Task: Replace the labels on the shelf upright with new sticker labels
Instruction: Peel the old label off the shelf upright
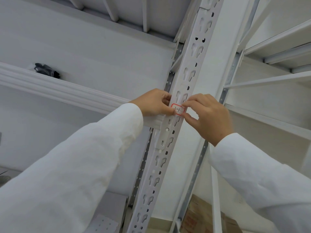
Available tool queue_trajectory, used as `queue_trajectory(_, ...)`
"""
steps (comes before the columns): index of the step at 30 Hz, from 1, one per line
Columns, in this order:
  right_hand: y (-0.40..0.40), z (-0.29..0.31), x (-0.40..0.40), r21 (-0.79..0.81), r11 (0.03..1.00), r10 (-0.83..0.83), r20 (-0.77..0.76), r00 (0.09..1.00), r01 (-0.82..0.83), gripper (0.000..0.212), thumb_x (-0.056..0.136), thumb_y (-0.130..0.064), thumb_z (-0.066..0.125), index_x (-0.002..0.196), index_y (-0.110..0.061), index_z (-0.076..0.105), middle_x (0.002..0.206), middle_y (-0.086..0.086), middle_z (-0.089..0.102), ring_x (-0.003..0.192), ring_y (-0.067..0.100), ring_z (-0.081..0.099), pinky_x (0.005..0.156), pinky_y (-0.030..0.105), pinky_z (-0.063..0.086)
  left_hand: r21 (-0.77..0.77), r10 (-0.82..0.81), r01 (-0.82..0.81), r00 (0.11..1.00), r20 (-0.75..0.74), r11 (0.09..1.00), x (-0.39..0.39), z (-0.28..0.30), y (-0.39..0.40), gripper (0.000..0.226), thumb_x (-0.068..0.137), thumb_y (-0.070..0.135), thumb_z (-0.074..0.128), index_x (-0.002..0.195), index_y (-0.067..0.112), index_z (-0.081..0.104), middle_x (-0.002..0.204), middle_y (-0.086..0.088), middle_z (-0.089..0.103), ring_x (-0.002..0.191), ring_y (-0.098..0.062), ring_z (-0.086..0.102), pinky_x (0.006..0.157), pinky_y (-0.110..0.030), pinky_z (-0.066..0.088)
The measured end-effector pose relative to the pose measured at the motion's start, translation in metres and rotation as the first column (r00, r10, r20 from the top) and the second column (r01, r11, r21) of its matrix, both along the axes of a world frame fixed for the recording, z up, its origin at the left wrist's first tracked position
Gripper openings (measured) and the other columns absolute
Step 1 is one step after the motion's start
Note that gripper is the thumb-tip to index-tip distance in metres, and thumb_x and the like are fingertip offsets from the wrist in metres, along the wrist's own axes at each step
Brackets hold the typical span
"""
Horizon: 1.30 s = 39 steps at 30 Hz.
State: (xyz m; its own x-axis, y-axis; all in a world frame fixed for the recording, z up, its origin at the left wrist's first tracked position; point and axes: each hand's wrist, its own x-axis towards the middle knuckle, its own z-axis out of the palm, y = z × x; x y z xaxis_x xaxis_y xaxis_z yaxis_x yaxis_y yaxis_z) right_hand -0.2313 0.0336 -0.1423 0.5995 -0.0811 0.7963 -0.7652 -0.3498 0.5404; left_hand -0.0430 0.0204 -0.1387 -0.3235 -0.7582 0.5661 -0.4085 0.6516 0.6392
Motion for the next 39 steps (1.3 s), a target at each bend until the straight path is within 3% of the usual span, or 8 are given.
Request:
queue_trajectory(8, 0.003, 0.000, 0.009, 0.163, 0.986, -0.068, 0.283, 0.957, 0.021, 0.011, 0.082, -0.029, 0.064, 0.077, -0.020, 0.067, 0.079, -0.003, 0.057, 0.076, 0.018, 0.050, 0.055, 0.027, 0.036, 0.007, -0.010, 0.010, 1.000, -0.014, 1.000, 0.001, 0.000, 0.000, 0.030, 0.077, 0.019, 0.074, 0.107, 0.015, 0.069, 0.102, 0.002, 0.075, 0.095, -0.010, 0.070, 0.095, -0.028, 0.052)
queue_trajectory(13, 0.007, -0.001, 0.015, 0.256, 0.964, -0.151, 0.313, 0.938, 0.069, 0.014, 0.086, -0.030, 0.057, 0.080, -0.021, 0.066, 0.083, -0.005, 0.056, 0.080, 0.017, 0.054, 0.059, 0.027, 0.037, 0.006, -0.016, 0.016, 1.000, -0.020, 1.000, 0.000, 0.000, 0.001, 0.031, 0.077, 0.019, 0.074, 0.108, 0.015, 0.068, 0.102, 0.001, 0.075, 0.091, -0.009, 0.070, 0.091, -0.023, 0.052)
queue_trajectory(20, 0.008, -0.004, 0.016, 0.253, 0.954, -0.222, 0.249, 0.943, 0.158, 0.021, 0.093, -0.035, 0.049, 0.090, -0.020, 0.064, 0.096, 0.000, 0.058, 0.066, 0.030, 0.059, 0.056, 0.032, 0.045, 0.004, -0.016, 0.016, 1.000, -0.017, 1.000, 0.000, 0.000, 0.001, 0.030, 0.077, 0.018, 0.073, 0.106, 0.014, 0.068, 0.105, -0.001, 0.074, 0.094, -0.011, 0.070, 0.091, -0.025, 0.053)
queue_trajectory(25, 0.012, -0.003, 0.020, 0.279, 0.937, -0.275, 0.220, 0.936, 0.209, 0.026, 0.095, -0.033, 0.043, 0.096, -0.015, 0.062, 0.100, 0.005, 0.058, 0.072, 0.034, 0.060, 0.060, 0.035, 0.045, 0.002, -0.005, 0.005, 1.000, -0.022, 1.000, 0.000, -0.001, 0.001, 0.030, 0.078, 0.017, 0.073, 0.107, 0.013, 0.068, 0.104, -0.002, 0.074, 0.096, -0.014, 0.070, 0.094, -0.029, 0.053)
queue_trajectory(32, 0.015, 0.008, 0.023, 0.307, 0.871, -0.417, 0.050, 0.908, 0.383, 0.032, 0.099, -0.033, 0.032, 0.105, -0.010, 0.053, 0.105, 0.008, 0.053, 0.080, 0.035, 0.059, 0.060, 0.034, 0.038, 0.005, -0.013, 0.014, 1.000, -0.019, 1.000, 0.000, -0.001, 0.000, 0.030, 0.078, 0.012, 0.071, 0.108, 0.009, 0.068, 0.106, -0.005, 0.074, 0.099, -0.017, 0.069, 0.094, -0.029, 0.052)
queue_trajectory(35, 0.013, 0.009, 0.021, 0.380, 0.876, -0.356, 0.095, 0.930, 0.296, 0.026, 0.097, -0.033, 0.036, 0.098, -0.014, 0.054, 0.101, 0.005, 0.053, 0.079, 0.031, 0.057, 0.065, 0.036, 0.044, 0.006, -0.008, 0.008, 1.000, -0.010, 1.000, 0.000, -0.001, -0.001, 0.030, 0.078, 0.014, 0.071, 0.107, 0.009, 0.068, 0.104, -0.005, 0.074, 0.100, -0.018, 0.069, 0.095, -0.031, 0.052)
queue_trajectory(39, 0.009, 0.008, 0.016, 0.452, 0.890, -0.142, 0.376, 0.915, -0.048, 0.014, 0.092, -0.029, 0.047, 0.081, -0.022, 0.051, 0.084, -0.004, 0.050, 0.076, 0.018, 0.049, 0.069, 0.032, 0.037, 0.004, -0.018, 0.018, 1.000, -0.013, 1.000, 0.000, -0.001, -0.001, 0.028, 0.078, 0.016, 0.072, 0.106, 0.013, 0.069, 0.102, -0.001, 0.075, 0.098, -0.014, 0.070, 0.095, -0.029, 0.052)
